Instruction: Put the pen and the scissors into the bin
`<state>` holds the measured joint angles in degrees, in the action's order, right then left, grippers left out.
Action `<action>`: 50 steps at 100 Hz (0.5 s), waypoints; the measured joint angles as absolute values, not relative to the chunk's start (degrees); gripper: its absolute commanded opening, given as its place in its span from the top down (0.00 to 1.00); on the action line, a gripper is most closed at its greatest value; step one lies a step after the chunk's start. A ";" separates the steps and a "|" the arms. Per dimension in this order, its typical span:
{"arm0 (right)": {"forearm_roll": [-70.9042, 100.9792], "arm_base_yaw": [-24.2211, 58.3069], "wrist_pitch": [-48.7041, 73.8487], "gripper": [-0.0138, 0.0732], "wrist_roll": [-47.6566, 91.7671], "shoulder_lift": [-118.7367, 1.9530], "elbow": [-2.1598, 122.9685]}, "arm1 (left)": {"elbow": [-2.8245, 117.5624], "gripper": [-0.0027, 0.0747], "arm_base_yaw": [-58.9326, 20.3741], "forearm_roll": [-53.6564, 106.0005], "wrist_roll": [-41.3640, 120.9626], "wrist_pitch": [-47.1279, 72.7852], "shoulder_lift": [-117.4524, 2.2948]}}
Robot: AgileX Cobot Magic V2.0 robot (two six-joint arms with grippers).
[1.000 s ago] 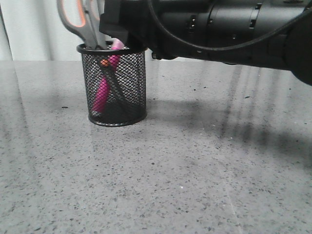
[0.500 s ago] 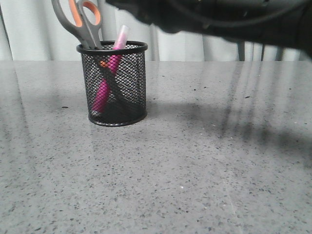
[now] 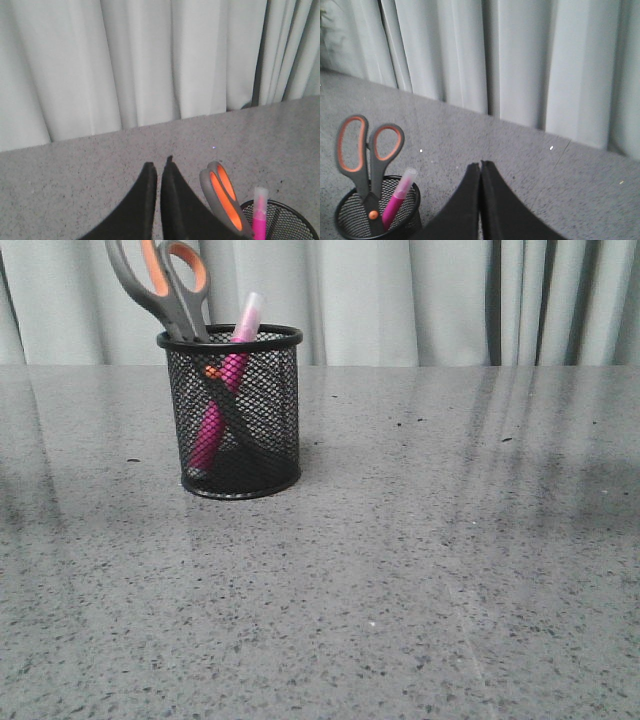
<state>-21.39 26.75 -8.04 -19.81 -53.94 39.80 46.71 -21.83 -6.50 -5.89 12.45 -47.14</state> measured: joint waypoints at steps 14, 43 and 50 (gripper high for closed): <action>-22.08 26.75 -7.93 0.92 -19.45 -42.18 33.18 | 36.11 0.99 -21.83 -6.79 -5.89 5.73 -36.92; -22.12 26.75 -1.25 0.92 -19.43 -16.67 16.73 | 18.18 0.99 -21.83 -4.82 -5.89 3.18 -16.95; -22.12 26.75 0.77 0.92 -19.43 -10.92 13.60 | 15.11 0.99 -21.83 -3.14 -5.89 3.05 -12.62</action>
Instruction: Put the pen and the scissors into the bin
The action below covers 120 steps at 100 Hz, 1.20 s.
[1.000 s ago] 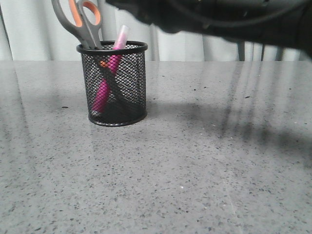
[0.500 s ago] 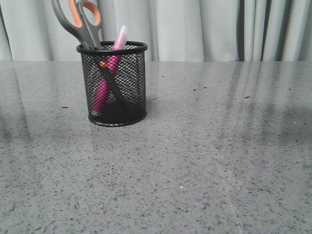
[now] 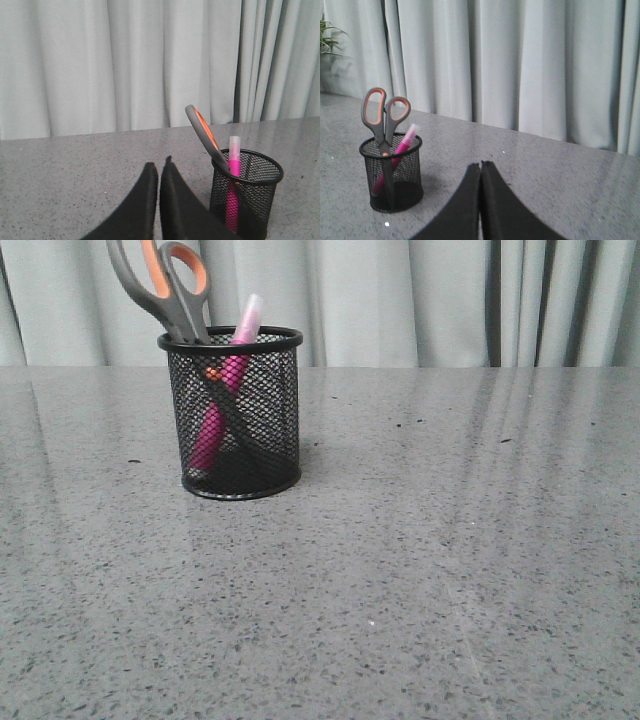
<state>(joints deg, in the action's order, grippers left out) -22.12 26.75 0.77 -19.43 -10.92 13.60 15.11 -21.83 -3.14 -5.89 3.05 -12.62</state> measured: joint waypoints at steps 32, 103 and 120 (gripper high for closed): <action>-22.12 26.75 6.68 0.92 -19.34 0.60 8.03 | 11.02 0.99 -21.83 -0.99 -5.89 -0.82 -5.50; -22.12 26.75 6.90 0.92 -19.34 0.60 7.81 | 11.02 0.99 -21.83 -0.89 -5.89 -0.82 -5.50; -22.12 26.75 6.90 0.92 -19.34 0.60 7.81 | 10.77 0.99 -21.32 -1.00 -5.66 -0.94 -5.50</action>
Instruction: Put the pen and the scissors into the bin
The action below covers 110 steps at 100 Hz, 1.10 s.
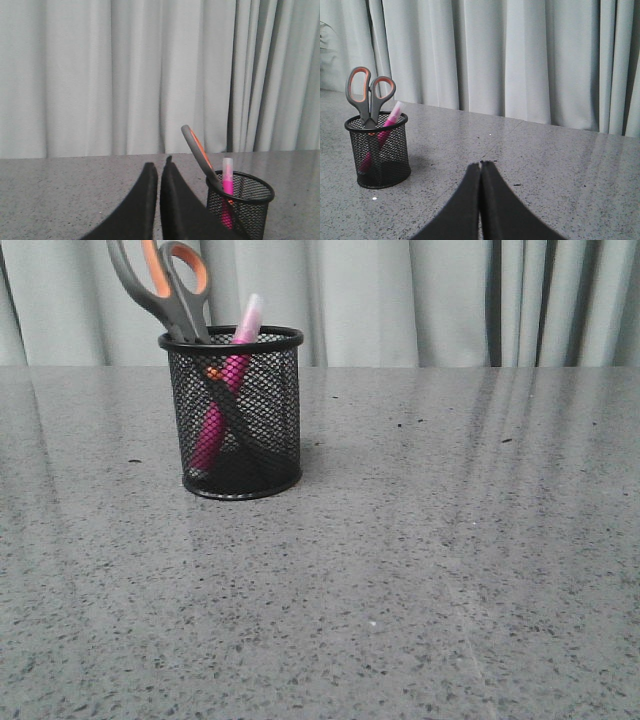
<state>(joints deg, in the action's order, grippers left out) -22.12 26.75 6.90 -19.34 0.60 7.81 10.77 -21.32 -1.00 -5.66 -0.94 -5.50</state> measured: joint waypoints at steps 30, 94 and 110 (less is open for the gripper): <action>-22.12 26.75 6.94 0.92 -19.34 0.60 7.81 | 4.65 0.99 -8.22 -1.47 -3.25 -0.94 -5.10; -22.12 26.75 7.03 0.92 -19.34 0.60 7.71 | -0.29 0.99 -2.35 5.56 8.66 1.83 0.21; -22.12 26.75 7.03 0.92 -19.34 0.60 7.71 | -0.29 0.99 -2.35 5.70 8.66 1.83 0.21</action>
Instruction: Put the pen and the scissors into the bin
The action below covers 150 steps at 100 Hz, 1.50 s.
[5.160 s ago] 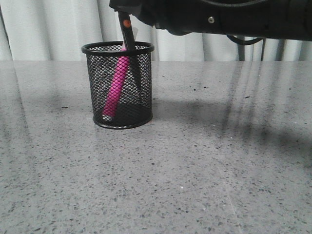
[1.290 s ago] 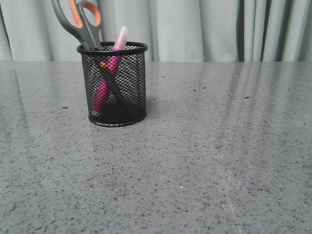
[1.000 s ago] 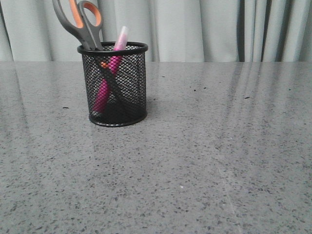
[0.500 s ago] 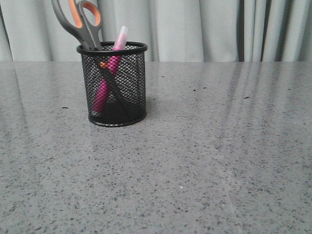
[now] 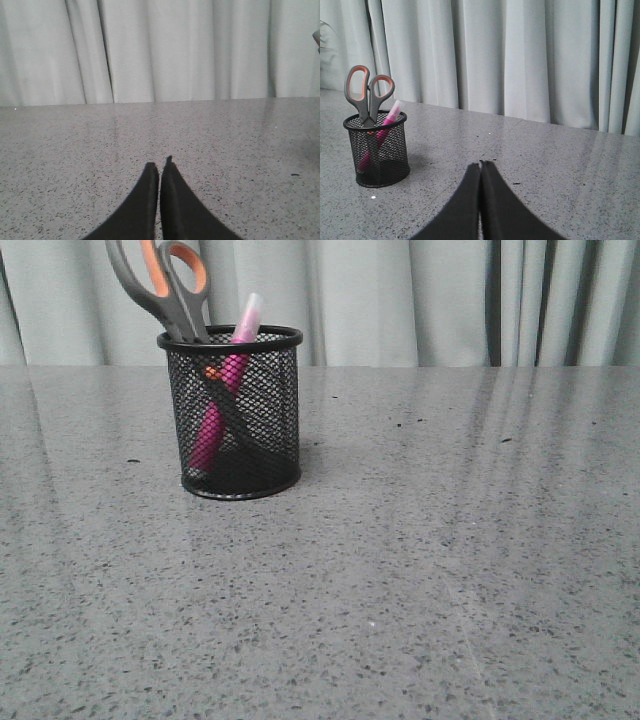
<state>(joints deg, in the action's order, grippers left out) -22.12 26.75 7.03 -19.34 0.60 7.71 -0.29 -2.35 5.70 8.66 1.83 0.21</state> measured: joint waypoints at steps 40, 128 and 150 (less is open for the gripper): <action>-22.12 26.75 7.03 0.92 -19.34 0.60 7.71 | -0.29 0.99 -2.35 5.75 8.66 1.83 0.21; 2.86 3.38 9.20 0.92 3.69 0.60 -0.86 | -0.29 0.99 -2.35 5.75 8.66 1.83 0.21; 2.17 3.38 11.00 0.92 3.69 0.60 -0.86 | -0.29 0.99 -2.35 5.75 8.66 1.91 0.21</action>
<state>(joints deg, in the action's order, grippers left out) 2.17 3.38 11.00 3.69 0.60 -0.86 -0.29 -2.35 5.75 8.66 1.91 0.21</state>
